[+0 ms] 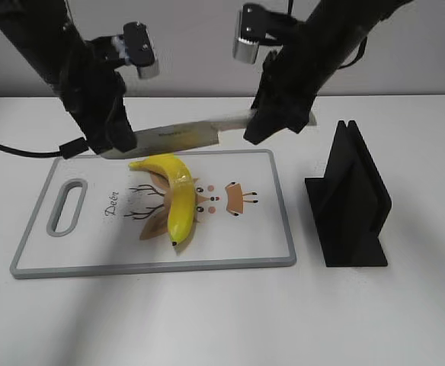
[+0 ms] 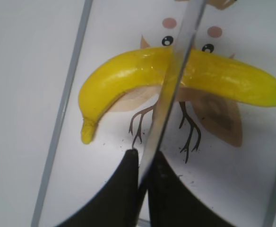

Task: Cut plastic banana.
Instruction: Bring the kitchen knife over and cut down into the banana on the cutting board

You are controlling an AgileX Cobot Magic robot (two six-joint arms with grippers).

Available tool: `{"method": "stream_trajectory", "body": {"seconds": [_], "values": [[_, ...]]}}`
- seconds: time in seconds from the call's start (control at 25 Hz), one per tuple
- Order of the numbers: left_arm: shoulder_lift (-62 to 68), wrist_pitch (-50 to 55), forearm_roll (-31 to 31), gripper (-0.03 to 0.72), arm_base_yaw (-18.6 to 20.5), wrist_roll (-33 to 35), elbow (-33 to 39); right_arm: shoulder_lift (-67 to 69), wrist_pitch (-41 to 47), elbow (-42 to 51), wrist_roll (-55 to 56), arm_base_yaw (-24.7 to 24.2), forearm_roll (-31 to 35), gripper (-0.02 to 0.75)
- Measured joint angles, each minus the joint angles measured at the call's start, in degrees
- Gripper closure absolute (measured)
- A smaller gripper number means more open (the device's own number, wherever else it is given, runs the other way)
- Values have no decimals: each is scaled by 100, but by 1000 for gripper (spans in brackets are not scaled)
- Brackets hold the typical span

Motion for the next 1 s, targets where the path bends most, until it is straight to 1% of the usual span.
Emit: {"method": "stream_trajectory", "body": {"seconds": [0.12, 0.24, 0.32, 0.48, 0.76, 1.0], "values": [[293, -47, -53, 678, -13, 38, 0, 351, 61, 0, 328, 30, -275, 561], [683, -152, -175, 678, -30, 59, 0, 716, 68, -4, 425, 34, -445, 559], [992, -176, -258, 678, -36, 87, -28, 1015, 73, -12, 446, 34, -503, 558], [1144, -60, -363, 678, -31, 64, -173, 1344, 127, -108, 532, -1, -586, 546], [1031, -69, -407, 677, -31, 40, -179, 1336, 221, -134, 593, -5, -712, 545], [641, -114, -449, 677, -69, -3, -51, 814, 319, -107, 812, 41, -975, 547]]}}
